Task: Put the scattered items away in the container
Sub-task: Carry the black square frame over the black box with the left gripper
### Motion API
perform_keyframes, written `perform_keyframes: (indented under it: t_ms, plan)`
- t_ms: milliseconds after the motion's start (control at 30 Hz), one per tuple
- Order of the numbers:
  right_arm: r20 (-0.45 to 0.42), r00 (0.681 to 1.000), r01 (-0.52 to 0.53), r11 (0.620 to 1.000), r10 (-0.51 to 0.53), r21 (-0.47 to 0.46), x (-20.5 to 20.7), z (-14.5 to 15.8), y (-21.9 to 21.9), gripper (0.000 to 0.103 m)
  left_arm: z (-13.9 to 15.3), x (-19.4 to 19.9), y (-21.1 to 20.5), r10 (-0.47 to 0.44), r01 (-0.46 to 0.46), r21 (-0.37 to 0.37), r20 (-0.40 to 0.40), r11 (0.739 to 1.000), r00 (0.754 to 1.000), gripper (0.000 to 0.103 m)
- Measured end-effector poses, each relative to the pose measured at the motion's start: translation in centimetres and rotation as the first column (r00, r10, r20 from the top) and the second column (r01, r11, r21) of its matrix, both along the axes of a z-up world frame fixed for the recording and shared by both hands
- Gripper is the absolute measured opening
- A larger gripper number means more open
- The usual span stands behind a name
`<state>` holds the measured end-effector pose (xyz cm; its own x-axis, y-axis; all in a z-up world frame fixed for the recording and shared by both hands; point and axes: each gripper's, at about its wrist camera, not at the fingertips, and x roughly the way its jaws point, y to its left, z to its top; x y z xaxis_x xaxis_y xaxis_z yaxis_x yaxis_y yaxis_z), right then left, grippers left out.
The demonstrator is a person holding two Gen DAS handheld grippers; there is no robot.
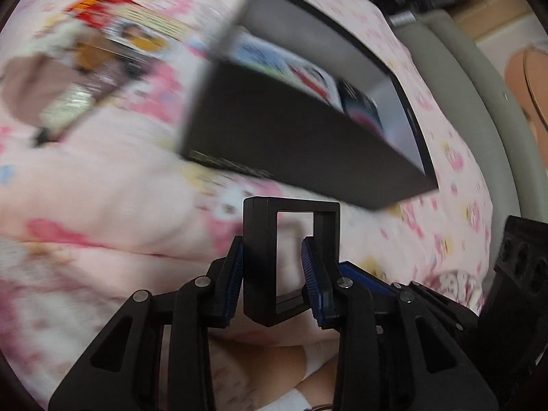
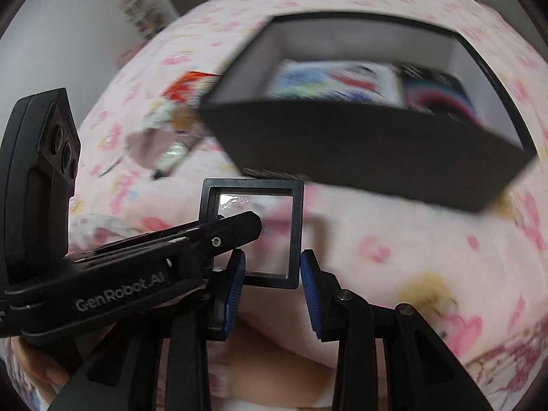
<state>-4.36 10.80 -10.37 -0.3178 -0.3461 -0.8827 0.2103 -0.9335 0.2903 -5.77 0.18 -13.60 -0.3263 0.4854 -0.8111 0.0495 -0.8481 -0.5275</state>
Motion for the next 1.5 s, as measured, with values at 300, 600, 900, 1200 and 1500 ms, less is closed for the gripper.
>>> perform_keyframes:
  t_ms: [300,600,900,1200,1500]
  plan:
    - [0.086,0.992,0.098,0.990,-0.089,-0.106,-0.7,-2.4,4.8,0.030,-2.6,-1.0,0.1,-0.022,0.023,-0.022,0.021,0.999,1.000,0.032]
    - [0.166,0.985,0.079,0.985,-0.054,-0.154,-2.4,-5.5,4.1,0.028,-3.2,-1.0,0.1,-0.053,0.053,-0.011,0.012,0.999,0.999,0.023]
    - [-0.021,0.998,0.054,0.991,-0.057,-0.126,-1.8,1.6,5.5,0.024,3.8,0.0,1.0,-0.069,0.071,0.011,-0.125,0.997,0.990,0.022]
    - [-0.218,0.976,0.000,0.997,-0.017,-0.078,-9.3,9.5,6.2,0.024,10.8,-8.2,3.0,-0.045,0.029,-0.068,-0.250,0.997,0.967,0.023]
    - [-0.115,0.993,-0.055,0.983,0.035,-0.173,-20.0,5.6,7.8,0.025,7.0,-18.2,2.7,0.009,-0.024,-0.110,-0.133,0.994,0.991,0.023]
